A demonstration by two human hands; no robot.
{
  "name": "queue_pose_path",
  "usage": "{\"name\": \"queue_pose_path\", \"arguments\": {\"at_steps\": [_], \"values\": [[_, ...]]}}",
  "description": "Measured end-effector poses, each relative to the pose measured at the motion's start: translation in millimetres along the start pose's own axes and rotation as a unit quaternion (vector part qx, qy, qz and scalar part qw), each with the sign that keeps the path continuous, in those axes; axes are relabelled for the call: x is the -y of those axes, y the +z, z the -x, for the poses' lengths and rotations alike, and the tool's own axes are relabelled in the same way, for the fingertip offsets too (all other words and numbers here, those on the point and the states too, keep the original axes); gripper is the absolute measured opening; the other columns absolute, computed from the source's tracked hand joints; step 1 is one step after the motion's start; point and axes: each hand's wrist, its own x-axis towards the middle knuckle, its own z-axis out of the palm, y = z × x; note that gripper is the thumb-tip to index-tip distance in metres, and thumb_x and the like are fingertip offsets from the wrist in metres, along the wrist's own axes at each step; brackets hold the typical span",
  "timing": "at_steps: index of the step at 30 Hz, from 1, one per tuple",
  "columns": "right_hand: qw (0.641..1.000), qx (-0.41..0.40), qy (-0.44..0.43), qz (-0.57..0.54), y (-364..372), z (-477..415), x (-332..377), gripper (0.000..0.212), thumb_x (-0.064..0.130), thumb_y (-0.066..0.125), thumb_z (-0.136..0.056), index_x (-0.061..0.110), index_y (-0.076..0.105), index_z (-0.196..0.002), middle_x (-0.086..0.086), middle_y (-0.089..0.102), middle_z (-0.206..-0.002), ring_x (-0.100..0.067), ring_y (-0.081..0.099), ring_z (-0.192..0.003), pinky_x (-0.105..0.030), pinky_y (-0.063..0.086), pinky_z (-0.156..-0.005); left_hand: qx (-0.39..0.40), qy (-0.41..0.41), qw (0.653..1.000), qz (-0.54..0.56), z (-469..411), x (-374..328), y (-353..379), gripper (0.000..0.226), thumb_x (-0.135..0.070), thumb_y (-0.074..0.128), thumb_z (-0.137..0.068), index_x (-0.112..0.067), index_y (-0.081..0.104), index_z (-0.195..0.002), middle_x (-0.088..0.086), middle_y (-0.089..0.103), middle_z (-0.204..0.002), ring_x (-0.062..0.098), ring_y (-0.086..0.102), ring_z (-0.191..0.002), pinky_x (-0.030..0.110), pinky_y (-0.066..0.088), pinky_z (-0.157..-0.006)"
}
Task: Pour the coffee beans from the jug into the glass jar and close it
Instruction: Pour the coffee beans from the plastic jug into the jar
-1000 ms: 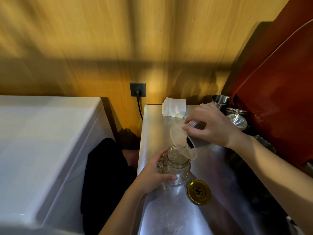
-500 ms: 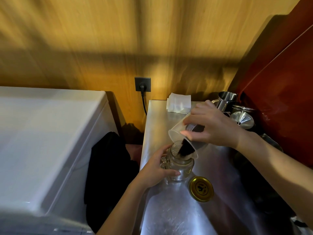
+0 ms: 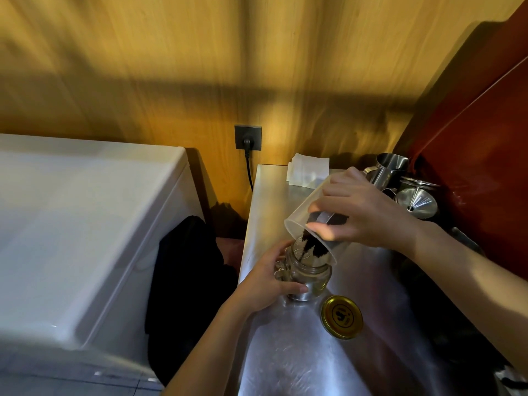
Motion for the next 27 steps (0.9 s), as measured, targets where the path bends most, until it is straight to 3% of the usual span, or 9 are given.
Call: {"name": "queue_pose_path", "arguments": {"at_steps": [8,17,24,27], "values": [[0.999,-0.014,-0.039,0.033,2,2,1,0.033,0.034,0.052,-0.083,0.004,0.066,-0.078,-0.009,0.061,-0.066,-0.027,0.054,-0.066,-0.033,0.030,-0.069,-0.006,0.010,1.000,0.013,-1,3,1,0.076,-0.035,0.087,-0.053,-0.060,0.044,-0.111,-0.009,0.057,-0.126,0.014,0.053,-0.120,0.033,0.044,-0.103],[0.996,-0.032,-0.066,0.051,6,3,-3,0.032,0.033,0.056,-0.083,0.004,0.067,-0.075,-0.010,0.061,-0.065,-0.027,0.055,-0.065,-0.032,0.026,-0.068,-0.011,0.008,1.000,0.009,-1,3,2,0.078,-0.032,0.087,-0.056,-0.072,0.041,-0.105,-0.017,0.057,-0.122,0.006,0.054,-0.116,0.016,0.042,-0.090],[0.991,-0.080,-0.089,0.058,10,8,-8,0.030,0.030,0.059,-0.083,0.004,0.067,-0.073,-0.008,0.056,-0.061,-0.024,0.049,-0.063,-0.032,0.029,-0.069,-0.015,0.009,1.000,0.008,0,2,3,0.078,-0.033,0.086,-0.055,-0.071,0.042,-0.107,-0.008,0.057,-0.127,0.013,0.052,-0.120,0.034,0.043,-0.103],[0.988,-0.087,-0.110,0.064,11,8,-8,0.025,0.027,0.063,-0.081,0.004,0.066,-0.073,-0.007,0.055,-0.061,-0.017,0.040,-0.068,-0.032,0.029,-0.070,-0.013,0.007,1.000,0.005,1,1,3,0.078,-0.034,0.086,-0.055,-0.073,0.041,-0.104,-0.012,0.056,-0.125,0.013,0.052,-0.120,0.032,0.042,-0.102]]}}
